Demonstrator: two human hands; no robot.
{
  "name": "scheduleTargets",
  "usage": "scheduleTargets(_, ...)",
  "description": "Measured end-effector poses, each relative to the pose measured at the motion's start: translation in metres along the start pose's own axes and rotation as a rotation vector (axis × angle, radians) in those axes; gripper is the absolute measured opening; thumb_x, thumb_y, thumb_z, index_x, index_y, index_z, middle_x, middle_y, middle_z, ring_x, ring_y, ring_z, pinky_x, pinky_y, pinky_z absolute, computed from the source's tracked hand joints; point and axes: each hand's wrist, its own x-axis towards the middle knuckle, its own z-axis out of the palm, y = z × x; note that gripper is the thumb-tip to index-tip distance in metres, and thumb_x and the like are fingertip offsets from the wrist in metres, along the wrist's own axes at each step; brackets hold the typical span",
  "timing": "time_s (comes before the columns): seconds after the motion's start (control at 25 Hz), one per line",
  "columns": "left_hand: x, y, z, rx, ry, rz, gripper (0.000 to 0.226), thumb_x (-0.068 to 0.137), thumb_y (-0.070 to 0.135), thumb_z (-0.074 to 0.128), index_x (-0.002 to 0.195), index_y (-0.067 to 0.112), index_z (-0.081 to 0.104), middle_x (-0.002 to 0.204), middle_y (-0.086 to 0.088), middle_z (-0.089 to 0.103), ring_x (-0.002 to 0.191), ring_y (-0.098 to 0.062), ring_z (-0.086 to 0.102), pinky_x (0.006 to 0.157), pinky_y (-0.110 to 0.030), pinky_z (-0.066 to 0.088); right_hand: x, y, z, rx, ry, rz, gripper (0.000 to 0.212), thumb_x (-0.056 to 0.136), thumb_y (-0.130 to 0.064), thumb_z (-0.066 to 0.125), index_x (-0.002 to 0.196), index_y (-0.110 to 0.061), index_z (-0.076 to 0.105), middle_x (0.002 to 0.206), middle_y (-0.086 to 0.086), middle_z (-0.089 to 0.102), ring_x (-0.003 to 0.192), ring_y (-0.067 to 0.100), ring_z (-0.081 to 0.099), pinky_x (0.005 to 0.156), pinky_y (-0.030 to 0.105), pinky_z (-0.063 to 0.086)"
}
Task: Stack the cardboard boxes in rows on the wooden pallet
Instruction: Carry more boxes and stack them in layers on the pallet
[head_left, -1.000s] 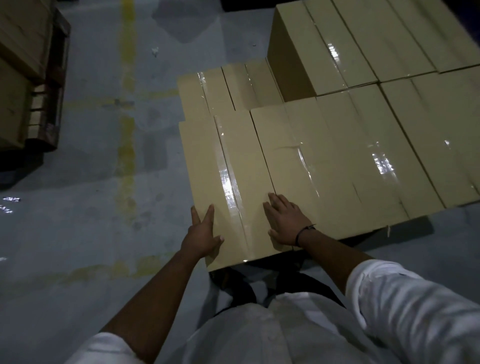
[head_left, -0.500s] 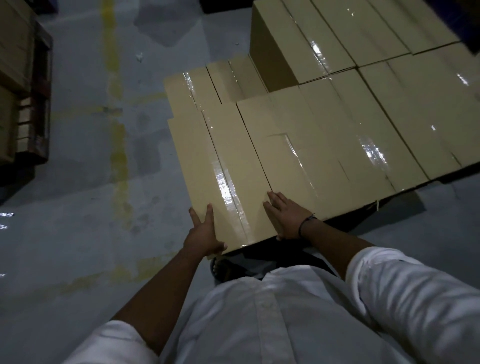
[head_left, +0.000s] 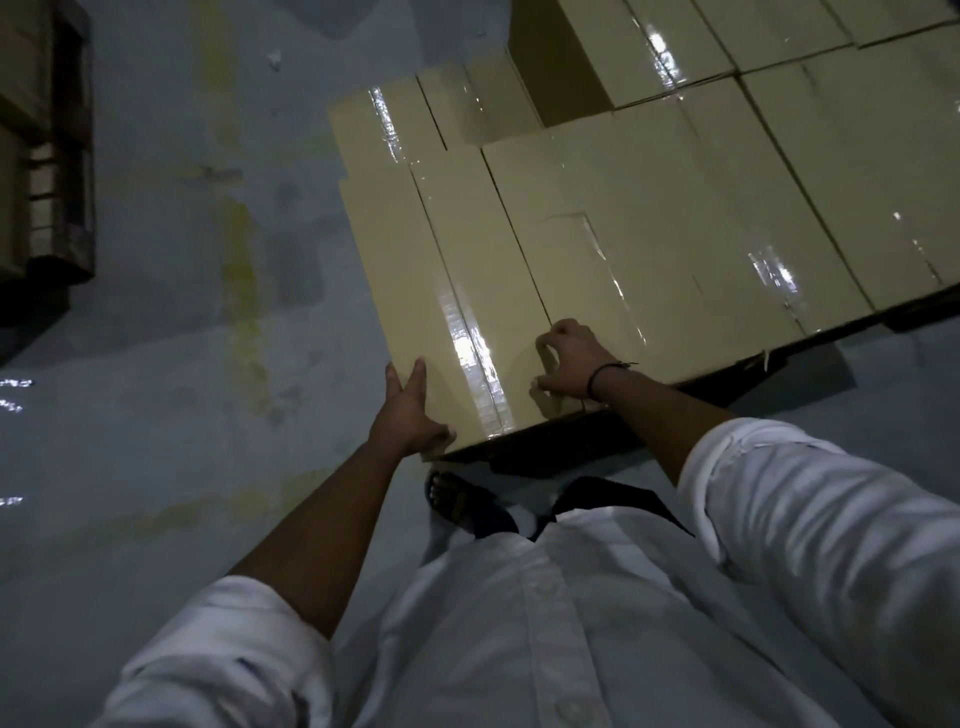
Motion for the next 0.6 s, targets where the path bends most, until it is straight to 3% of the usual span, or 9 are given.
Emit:
scheduleTargets(0.16, 0.0, -0.001, 0.007, -0.02, 0.025, -0.02, 0.123, 0.077, 0.027, 0.087, 0.162, 0.028, -0.002, 0.166, -0.012, -0.021, 0.153, -0.027, 0.016, 0.112, -0.032, 0.034, -0.001, 0.001, 0.002, 0.028, -0.029, 0.013, 0.076, 0.077, -0.045, 0.082, 0.141, -0.015, 0.053, 0.153, 0.015, 0.032, 0.139, 0.035, 0.034, 0.114, 0.04, 0.034)
scheduleTargets(0.4, -0.01, -0.001, 0.021, -0.024, 0.048, -0.074, 0.128, 0.071, 0.028, 0.091, 0.162, 0.022, 0.001, 0.167, -0.016, -0.003, 0.153, -0.035, 0.012, 0.118, -0.04, 0.029, -0.006, 0.008, 0.003, 0.069, -0.051, -0.007, 0.08, 0.078, -0.047, 0.081, 0.144, -0.014, 0.05, 0.158, 0.012, 0.03, 0.143, 0.034, 0.031, 0.116, 0.045, 0.033)
scheduleTargets(0.6, -0.006, -0.001, 0.028, -0.043, 0.073, -0.087, 0.127, 0.07, 0.023, 0.092, 0.162, 0.024, 0.004, 0.167, -0.013, 0.004, 0.149, -0.038, 0.023, 0.112, -0.045, 0.04, -0.001, 0.013, 0.011, 0.201, -0.023, -0.014, 0.087, 0.075, -0.051, 0.082, 0.147, -0.018, 0.048, 0.155, 0.011, 0.035, 0.142, 0.031, 0.034, 0.116, 0.043, 0.033)
